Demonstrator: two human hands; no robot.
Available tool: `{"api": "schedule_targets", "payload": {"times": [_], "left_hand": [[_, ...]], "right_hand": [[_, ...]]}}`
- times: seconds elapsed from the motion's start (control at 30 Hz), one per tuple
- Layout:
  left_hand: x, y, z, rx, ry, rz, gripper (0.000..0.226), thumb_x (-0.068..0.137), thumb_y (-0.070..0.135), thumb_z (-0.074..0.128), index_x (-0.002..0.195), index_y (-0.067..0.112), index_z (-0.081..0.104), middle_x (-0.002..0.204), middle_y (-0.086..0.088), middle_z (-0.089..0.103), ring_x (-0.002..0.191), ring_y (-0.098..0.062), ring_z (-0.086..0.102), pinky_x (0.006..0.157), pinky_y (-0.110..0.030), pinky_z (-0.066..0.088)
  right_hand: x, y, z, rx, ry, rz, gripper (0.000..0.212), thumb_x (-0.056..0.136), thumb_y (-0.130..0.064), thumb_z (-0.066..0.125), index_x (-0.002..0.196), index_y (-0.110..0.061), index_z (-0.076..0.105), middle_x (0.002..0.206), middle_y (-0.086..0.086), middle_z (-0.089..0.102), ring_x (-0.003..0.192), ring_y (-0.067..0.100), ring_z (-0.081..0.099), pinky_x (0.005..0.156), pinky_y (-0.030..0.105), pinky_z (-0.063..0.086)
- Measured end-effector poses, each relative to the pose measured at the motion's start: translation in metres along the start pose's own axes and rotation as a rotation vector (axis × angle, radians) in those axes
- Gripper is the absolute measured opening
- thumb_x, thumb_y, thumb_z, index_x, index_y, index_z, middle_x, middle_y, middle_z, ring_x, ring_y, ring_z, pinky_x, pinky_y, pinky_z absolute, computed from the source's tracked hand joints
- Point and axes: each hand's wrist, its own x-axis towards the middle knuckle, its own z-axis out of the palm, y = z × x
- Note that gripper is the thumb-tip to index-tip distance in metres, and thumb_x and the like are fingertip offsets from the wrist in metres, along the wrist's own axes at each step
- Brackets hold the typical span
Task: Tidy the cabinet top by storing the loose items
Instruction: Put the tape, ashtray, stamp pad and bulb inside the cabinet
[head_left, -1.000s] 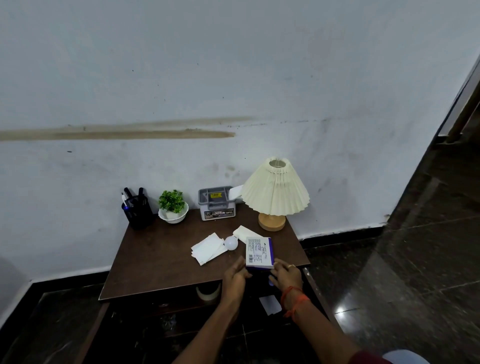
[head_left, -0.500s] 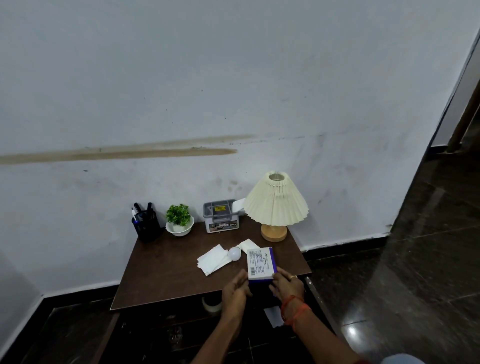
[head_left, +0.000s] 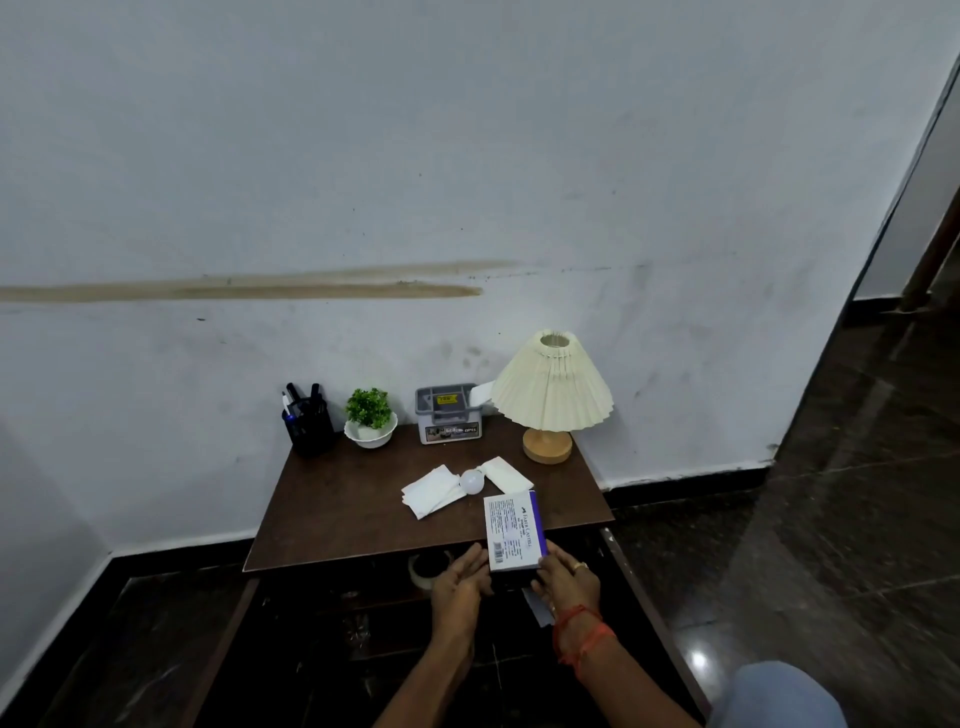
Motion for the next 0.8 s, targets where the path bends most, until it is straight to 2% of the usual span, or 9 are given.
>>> {"api": "schedule_targets", "payload": {"times": [0.13, 0.23, 0.33, 0.4, 0.5, 0.6, 0.7, 0.8], "left_hand": [[-0.009, -0.015, -0.01, -0.025, 0.033, -0.037, 0.057, 0.077, -0.029, 0.034, 0.128, -0.011, 0.052, 0.114, -0.024, 0.065, 0.082, -0.017, 0.068, 0.058, -0.016, 0.056], [-0.014, -0.03, -0.019, -0.037, 0.039, -0.072, 0.06, 0.074, -0.03, 0.034, 0.128, -0.01, 0.052, 0.116, -0.024, 0.065, 0.074, -0.013, 0.071, 0.053, -0.016, 0.054], [-0.02, -0.041, -0.025, -0.038, 0.043, -0.1, 0.063, 0.072, -0.031, 0.033, 0.13, -0.012, 0.049, 0.097, -0.014, 0.069, 0.066, -0.011, 0.073, 0.052, -0.017, 0.054], [-0.025, -0.044, -0.027, -0.054, 0.044, -0.115, 0.061, 0.072, -0.032, 0.032, 0.128, -0.013, 0.049, 0.092, -0.011, 0.068, 0.062, -0.009, 0.072, 0.05, -0.017, 0.054], [-0.029, -0.048, -0.027, -0.079, 0.063, -0.135, 0.058, 0.077, -0.031, 0.03, 0.128, -0.013, 0.048, 0.092, -0.012, 0.066, 0.057, -0.008, 0.071, 0.045, -0.015, 0.051], [-0.026, -0.051, -0.029, -0.075, 0.089, -0.136, 0.055, 0.08, -0.029, 0.03, 0.131, -0.015, 0.045, 0.102, -0.019, 0.064, 0.057, -0.008, 0.071, 0.045, -0.015, 0.05], [-0.017, -0.054, -0.031, -0.06, 0.101, -0.148, 0.055, 0.08, -0.03, 0.028, 0.131, -0.017, 0.044, 0.105, -0.023, 0.062, 0.055, -0.009, 0.071, 0.044, -0.015, 0.05], [-0.006, -0.056, -0.031, -0.019, 0.101, -0.164, 0.054, 0.08, -0.03, 0.028, 0.129, -0.017, 0.046, 0.09, -0.015, 0.066, 0.055, -0.009, 0.071, 0.045, -0.015, 0.051]], "right_hand": [[-0.009, 0.019, -0.011, 0.007, -0.001, 0.034, 0.023, 0.086, 0.003, 0.056, 0.105, -0.006, 0.066, 0.087, 0.013, 0.069, 0.088, 0.03, 0.066, 0.06, 0.025, 0.051], [-0.021, 0.028, -0.022, -0.005, -0.011, 0.054, 0.024, 0.088, 0.004, 0.052, 0.103, -0.009, 0.064, 0.086, 0.01, 0.067, 0.081, 0.022, 0.063, 0.059, 0.026, 0.048], [-0.026, 0.038, -0.03, -0.02, -0.003, 0.077, 0.024, 0.089, 0.006, 0.051, 0.101, -0.011, 0.062, 0.085, 0.009, 0.065, 0.074, 0.014, 0.059, 0.053, 0.021, 0.049], [-0.029, 0.044, -0.034, -0.017, 0.009, 0.1, 0.024, 0.089, 0.006, 0.051, 0.104, -0.011, 0.059, 0.082, 0.007, 0.064, 0.071, 0.013, 0.058, 0.046, 0.018, 0.048], [-0.03, 0.052, -0.038, -0.01, 0.027, 0.123, 0.019, 0.09, 0.005, 0.052, 0.095, -0.011, 0.061, 0.085, 0.008, 0.063, 0.072, 0.014, 0.058, 0.043, 0.017, 0.049], [-0.028, 0.057, -0.038, -0.02, 0.037, 0.131, 0.024, 0.089, 0.005, 0.053, 0.085, -0.017, 0.06, 0.086, 0.008, 0.063, 0.074, 0.015, 0.059, 0.05, 0.022, 0.048], [-0.019, 0.06, -0.037, -0.038, 0.048, 0.143, 0.022, 0.089, 0.005, 0.053, 0.095, -0.015, 0.061, 0.086, 0.009, 0.064, 0.073, 0.014, 0.059, 0.045, 0.018, 0.048], [-0.006, 0.065, -0.035, -0.068, 0.038, 0.146, 0.027, 0.089, 0.005, 0.052, 0.11, -0.009, 0.062, 0.081, 0.006, 0.064, 0.073, 0.014, 0.058, 0.051, 0.022, 0.048]]}}
